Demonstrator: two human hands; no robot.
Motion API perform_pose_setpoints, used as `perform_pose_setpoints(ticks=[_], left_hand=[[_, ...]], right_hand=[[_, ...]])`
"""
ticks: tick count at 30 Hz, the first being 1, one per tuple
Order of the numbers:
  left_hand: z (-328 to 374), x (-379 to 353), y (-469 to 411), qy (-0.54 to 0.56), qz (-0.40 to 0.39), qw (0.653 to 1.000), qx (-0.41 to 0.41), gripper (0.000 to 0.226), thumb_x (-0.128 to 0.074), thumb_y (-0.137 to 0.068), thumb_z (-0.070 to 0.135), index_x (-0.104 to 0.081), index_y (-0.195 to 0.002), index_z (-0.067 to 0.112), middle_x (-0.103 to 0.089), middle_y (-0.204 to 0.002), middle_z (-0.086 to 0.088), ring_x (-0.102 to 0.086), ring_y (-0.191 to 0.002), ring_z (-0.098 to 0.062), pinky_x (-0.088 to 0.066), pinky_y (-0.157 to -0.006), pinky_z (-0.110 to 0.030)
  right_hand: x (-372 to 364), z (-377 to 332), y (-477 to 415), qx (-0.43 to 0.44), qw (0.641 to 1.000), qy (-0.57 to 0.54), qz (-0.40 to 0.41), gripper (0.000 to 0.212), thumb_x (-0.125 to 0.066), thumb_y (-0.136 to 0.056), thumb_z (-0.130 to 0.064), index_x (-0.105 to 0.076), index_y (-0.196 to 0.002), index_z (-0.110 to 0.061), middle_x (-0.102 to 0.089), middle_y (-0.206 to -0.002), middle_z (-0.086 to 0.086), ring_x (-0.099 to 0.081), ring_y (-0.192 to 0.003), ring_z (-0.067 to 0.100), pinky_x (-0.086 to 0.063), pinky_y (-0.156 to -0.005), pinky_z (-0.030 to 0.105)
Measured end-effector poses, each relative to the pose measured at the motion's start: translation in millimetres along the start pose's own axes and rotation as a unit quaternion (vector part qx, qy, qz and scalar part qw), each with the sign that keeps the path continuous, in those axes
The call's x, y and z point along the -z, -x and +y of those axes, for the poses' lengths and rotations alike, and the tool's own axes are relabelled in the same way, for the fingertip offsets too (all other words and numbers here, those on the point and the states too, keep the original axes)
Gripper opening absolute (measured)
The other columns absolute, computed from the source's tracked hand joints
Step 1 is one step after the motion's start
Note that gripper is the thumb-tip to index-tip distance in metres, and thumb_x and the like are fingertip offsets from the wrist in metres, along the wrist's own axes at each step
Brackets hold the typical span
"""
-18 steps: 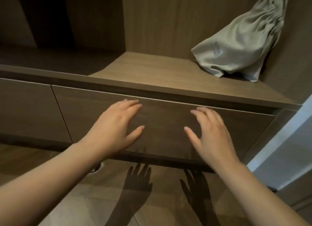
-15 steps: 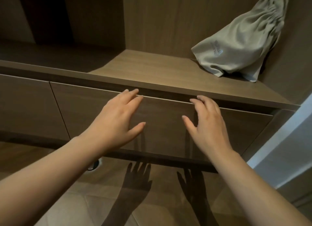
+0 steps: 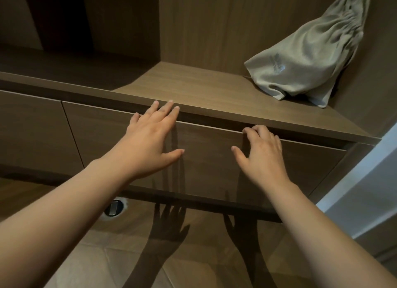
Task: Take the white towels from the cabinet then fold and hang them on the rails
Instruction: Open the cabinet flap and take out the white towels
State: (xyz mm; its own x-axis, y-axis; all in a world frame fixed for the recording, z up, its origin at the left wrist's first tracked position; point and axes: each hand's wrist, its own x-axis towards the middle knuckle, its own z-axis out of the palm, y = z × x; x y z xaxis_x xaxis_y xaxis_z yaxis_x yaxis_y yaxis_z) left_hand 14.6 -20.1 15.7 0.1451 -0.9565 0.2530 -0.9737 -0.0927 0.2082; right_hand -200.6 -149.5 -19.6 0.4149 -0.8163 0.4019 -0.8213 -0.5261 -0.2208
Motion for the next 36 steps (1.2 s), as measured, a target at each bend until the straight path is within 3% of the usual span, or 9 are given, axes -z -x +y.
perform_pose_setpoints(ticks=[4, 12, 15, 17, 19, 22, 28, 32, 36], left_hand=[[-0.1, -1.1, -5.3, 0.018, 0.007, 1.0, 0.008, 0.09, -0.056, -0.087, 0.05, -0.002, -0.154, 0.024, 0.005, -0.162, 0.006, 0.008, -0.148, -0.016, -0.009, -0.119, -0.054], [-1.2, -6.8, -9.1, 0.025, 0.014, 0.999, 0.017, 0.091, -0.055, -0.088, 0.052, -0.002, -0.155, 0.022, 0.004, -0.162, 0.007, 0.001, -0.149, -0.017, -0.01, -0.118, -0.056], [3.2, -7.9, -8.5, 0.03, 0.008, 0.999, 0.018, 0.085, -0.053, -0.088, 0.053, -0.009, -0.154, 0.023, 0.003, -0.162, 0.005, 0.0, -0.149, -0.018, -0.013, -0.119, -0.054], [9.0, -9.4, -4.2, 0.048, 0.026, 0.998, 0.008, 0.076, -0.056, -0.088, 0.051, -0.023, -0.152, 0.023, -0.013, -0.161, 0.001, -0.016, -0.147, -0.019, -0.023, -0.118, -0.048], [13.6, -12.8, 2.6, 0.078, 0.037, 0.996, -0.002, 0.062, -0.057, -0.088, 0.048, -0.044, -0.143, 0.022, -0.042, -0.148, 0.0, -0.042, -0.133, -0.016, -0.038, -0.109, -0.039], [16.5, -19.2, 15.1, 0.117, 0.014, 0.993, 0.014, 0.046, -0.056, -0.087, 0.049, -0.063, -0.124, 0.022, -0.062, -0.12, 0.003, -0.057, -0.107, -0.011, -0.05, -0.091, -0.032], [20.6, -31.2, 29.4, 0.16, -0.028, 0.986, 0.036, 0.033, -0.067, -0.079, 0.051, -0.074, -0.099, 0.026, -0.058, -0.092, 0.015, -0.054, -0.082, -0.002, -0.049, -0.073, -0.025], [19.0, -43.3, 43.8, 0.181, -0.083, 0.979, 0.032, 0.035, -0.076, -0.071, 0.051, -0.074, -0.099, 0.032, -0.067, -0.093, 0.013, -0.059, -0.085, -0.002, -0.053, -0.076, -0.03], [17.6, -55.3, 68.7, 0.129, -0.169, 0.977, -0.022, 0.046, -0.072, -0.074, 0.055, -0.069, -0.115, 0.035, -0.069, -0.104, 0.012, -0.061, -0.095, -0.006, -0.052, -0.083, -0.034]], right_hand=[[-6.4, -0.1, 8.6, -0.004, 0.999, -0.026, 0.02, 0.049, -0.059, -0.093, -0.038, -0.045, -0.138, -0.023, -0.051, -0.137, -0.002, -0.04, -0.136, 0.016, -0.013, -0.122, 0.048], [-2.6, 7.3, 36.2, 0.036, 0.997, -0.023, 0.058, 0.036, -0.057, -0.093, -0.041, -0.056, -0.125, -0.025, -0.058, -0.122, -0.006, -0.05, -0.12, 0.014, -0.032, -0.108, 0.039], [0.8, 9.0, 37.2, 0.027, 0.997, -0.047, 0.056, 0.032, -0.054, -0.095, -0.041, -0.063, -0.121, -0.025, -0.06, -0.118, -0.005, -0.05, -0.116, 0.013, -0.035, -0.102, 0.036], [2.9, 8.9, 36.2, 0.018, 0.996, -0.067, 0.055, 0.03, -0.055, -0.095, -0.041, -0.066, -0.117, -0.024, -0.061, -0.115, -0.005, -0.051, -0.113, 0.013, -0.036, -0.097, 0.034], [4.0, 8.5, 36.3, 0.015, 0.996, -0.075, 0.051, 0.029, -0.058, -0.094, -0.04, -0.069, -0.114, -0.023, -0.061, -0.11, -0.005, -0.051, -0.109, 0.014, -0.037, -0.092, 0.033], [7.0, 10.7, 44.5, 0.017, 0.995, -0.095, 0.03, 0.027, -0.062, -0.09, -0.039, -0.072, -0.11, -0.023, -0.058, -0.101, -0.01, -0.048, -0.101, 0.01, -0.039, -0.083, 0.03], [12.1, 14.3, 83.2, 0.022, 0.99, -0.143, -0.009, 0.025, -0.067, -0.084, -0.042, -0.073, -0.103, -0.026, -0.058, -0.095, -0.016, -0.05, -0.093, 0.004, -0.038, -0.074, 0.017], [12.7, 13.2, 113.9, 0.011, 0.984, -0.171, -0.047, 0.03, -0.069, -0.081, -0.042, -0.071, -0.108, -0.029, -0.061, -0.098, -0.021, -0.055, -0.094, -0.001, -0.048, -0.079, 0.024], [8.3, 15.1, 152.6, 0.017, 0.982, -0.161, -0.098, 0.044, -0.062, -0.074, -0.057, -0.067, -0.113, -0.038, -0.065, -0.103, -0.025, -0.057, -0.098, -0.002, -0.049, -0.084, 0.027]])
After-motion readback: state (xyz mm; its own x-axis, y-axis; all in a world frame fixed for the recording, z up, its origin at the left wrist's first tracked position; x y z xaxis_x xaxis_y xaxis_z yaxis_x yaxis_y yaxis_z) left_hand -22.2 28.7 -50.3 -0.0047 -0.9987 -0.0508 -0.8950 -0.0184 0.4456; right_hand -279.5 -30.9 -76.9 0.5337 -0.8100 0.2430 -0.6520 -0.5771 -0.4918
